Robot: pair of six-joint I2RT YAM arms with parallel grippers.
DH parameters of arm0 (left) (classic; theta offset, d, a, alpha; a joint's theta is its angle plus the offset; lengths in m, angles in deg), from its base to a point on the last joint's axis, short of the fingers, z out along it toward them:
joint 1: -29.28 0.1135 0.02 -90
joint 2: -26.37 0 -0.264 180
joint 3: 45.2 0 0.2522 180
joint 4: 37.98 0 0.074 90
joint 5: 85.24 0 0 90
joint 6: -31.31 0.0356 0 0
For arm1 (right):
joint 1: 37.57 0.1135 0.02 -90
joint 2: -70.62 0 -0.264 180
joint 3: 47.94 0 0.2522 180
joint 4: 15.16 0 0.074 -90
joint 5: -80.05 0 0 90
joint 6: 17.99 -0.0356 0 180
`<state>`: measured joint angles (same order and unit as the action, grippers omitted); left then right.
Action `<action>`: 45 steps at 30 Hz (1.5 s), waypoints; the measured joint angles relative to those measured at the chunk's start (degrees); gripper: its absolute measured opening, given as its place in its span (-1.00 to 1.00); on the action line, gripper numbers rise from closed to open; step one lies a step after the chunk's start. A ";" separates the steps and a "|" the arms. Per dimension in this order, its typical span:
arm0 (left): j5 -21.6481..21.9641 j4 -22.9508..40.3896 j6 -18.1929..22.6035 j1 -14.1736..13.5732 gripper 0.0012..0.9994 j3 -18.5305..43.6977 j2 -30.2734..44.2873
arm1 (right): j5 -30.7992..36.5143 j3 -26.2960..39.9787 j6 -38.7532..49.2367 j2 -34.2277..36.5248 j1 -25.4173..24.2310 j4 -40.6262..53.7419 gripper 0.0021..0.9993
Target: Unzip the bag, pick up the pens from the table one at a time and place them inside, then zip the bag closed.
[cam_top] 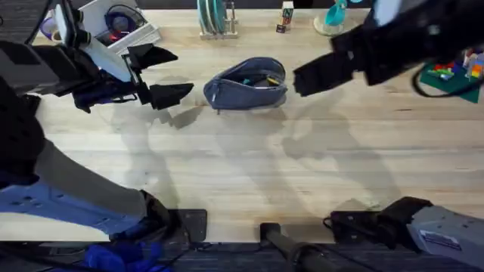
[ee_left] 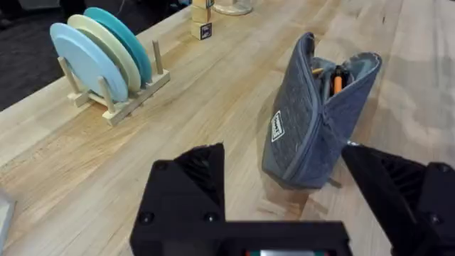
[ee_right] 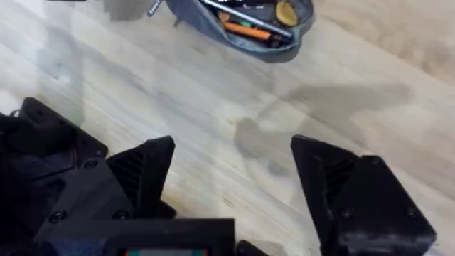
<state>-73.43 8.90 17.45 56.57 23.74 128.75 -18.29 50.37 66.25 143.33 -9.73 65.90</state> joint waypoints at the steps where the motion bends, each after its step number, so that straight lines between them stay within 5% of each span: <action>1: 0.00 0.00 0.00 0.00 0.99 0.00 0.00 | 0.04 0.35 -0.68 1.12 0.62 0.06 0.99; 22: 0.00 -0.02 0.00 0.00 0.99 0.00 0.00 | 9.22 8.39 -21.80 14.02 13.41 -0.03 0.99; 45: 0.00 -0.01 0.00 0.00 0.99 0.00 0.00 | 10.53 11.31 -27.50 24.51 19.76 -6.02 0.99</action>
<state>-73.43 8.89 17.45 56.57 23.74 128.75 -7.76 61.68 38.75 167.84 10.03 59.88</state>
